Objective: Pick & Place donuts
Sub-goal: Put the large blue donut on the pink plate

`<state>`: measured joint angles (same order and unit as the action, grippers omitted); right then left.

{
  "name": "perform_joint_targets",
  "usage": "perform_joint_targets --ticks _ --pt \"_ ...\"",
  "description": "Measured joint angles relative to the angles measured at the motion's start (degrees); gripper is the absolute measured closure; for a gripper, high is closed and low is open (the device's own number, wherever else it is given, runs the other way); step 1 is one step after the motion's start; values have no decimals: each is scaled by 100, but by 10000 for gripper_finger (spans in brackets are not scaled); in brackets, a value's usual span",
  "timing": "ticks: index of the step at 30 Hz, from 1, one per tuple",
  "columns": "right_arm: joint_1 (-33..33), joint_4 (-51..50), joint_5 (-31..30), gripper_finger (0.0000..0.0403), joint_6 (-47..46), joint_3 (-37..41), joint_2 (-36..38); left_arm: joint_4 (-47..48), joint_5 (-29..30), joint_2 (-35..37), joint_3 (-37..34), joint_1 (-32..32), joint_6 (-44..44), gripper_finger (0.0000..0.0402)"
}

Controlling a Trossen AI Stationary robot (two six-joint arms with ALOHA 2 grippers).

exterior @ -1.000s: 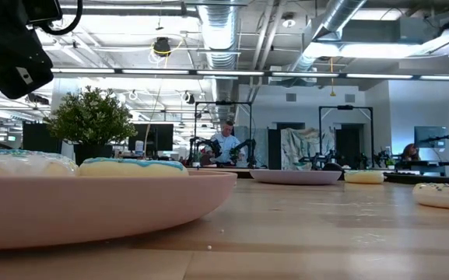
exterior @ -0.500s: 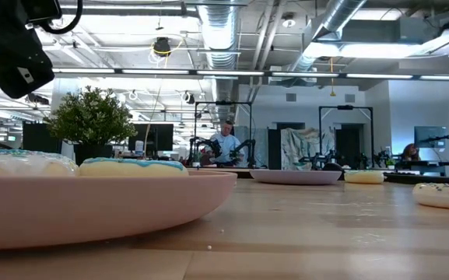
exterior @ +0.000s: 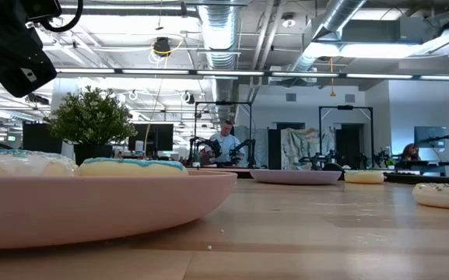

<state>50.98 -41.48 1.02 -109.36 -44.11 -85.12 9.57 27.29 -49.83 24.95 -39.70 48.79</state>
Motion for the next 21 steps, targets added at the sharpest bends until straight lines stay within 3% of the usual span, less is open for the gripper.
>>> perform_joint_targets --ticks 6,13,21 --pt "0 27 -547 279 628 -390 2 -1 4 1 0 0 0 400" --pt "-75 629 -1694 278 1383 -921 -4 -1 12 -1 0 0 -89 400" --pt "-732 1717 -2488 278 2367 -1469 -46 -1 -60 -1 0 -2 -549 400"
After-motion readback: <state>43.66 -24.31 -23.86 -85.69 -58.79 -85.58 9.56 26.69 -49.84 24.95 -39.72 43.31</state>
